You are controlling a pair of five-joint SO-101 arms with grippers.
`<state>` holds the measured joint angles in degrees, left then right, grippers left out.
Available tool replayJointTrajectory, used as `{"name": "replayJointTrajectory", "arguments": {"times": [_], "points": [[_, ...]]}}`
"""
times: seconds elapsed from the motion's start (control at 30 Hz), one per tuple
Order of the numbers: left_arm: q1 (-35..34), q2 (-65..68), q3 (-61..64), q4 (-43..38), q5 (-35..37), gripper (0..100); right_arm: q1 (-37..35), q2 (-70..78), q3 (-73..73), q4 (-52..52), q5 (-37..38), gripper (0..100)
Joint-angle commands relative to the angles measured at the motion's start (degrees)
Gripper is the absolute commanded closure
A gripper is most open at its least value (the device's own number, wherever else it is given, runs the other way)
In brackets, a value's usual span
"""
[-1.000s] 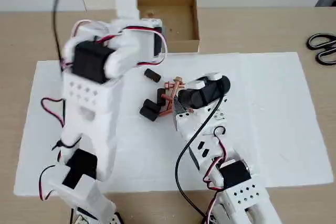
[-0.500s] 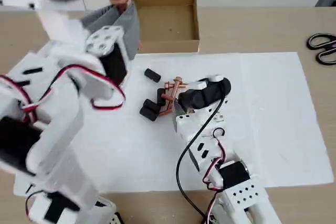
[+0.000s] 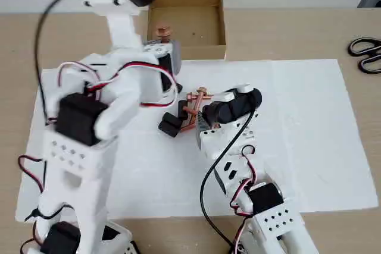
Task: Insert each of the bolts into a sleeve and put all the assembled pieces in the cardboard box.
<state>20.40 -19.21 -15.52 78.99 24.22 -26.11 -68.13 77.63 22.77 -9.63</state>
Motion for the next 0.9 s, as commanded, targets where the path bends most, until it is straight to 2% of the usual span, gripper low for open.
{"name": "replayJointTrajectory", "arguments": {"times": [0.0,0.2,0.33,0.57,0.87], "points": [[0.6,-4.2,10.5,-11.3,0.7,99,-0.3,-1.3,-0.3,-1.1,-0.4,99.4],[0.8,-7.6,26.4,-24.9,0.5,99,-0.3,-1.3,-0.2,-0.8,-0.5,99.2],[0.8,-9.4,33.1,-30.2,0.5,99,-0.3,-1.3,-0.2,-0.8,-0.6,99.4],[4.5,-11.7,37.9,-31.2,0.6,99,-6.1,-1.3,-0.2,-1.2,-0.6,99.4],[7.9,-14.9,41.5,-31.0,0.6,99,-6.2,-1.3,-0.2,-1.3,-0.5,99.4]]}}
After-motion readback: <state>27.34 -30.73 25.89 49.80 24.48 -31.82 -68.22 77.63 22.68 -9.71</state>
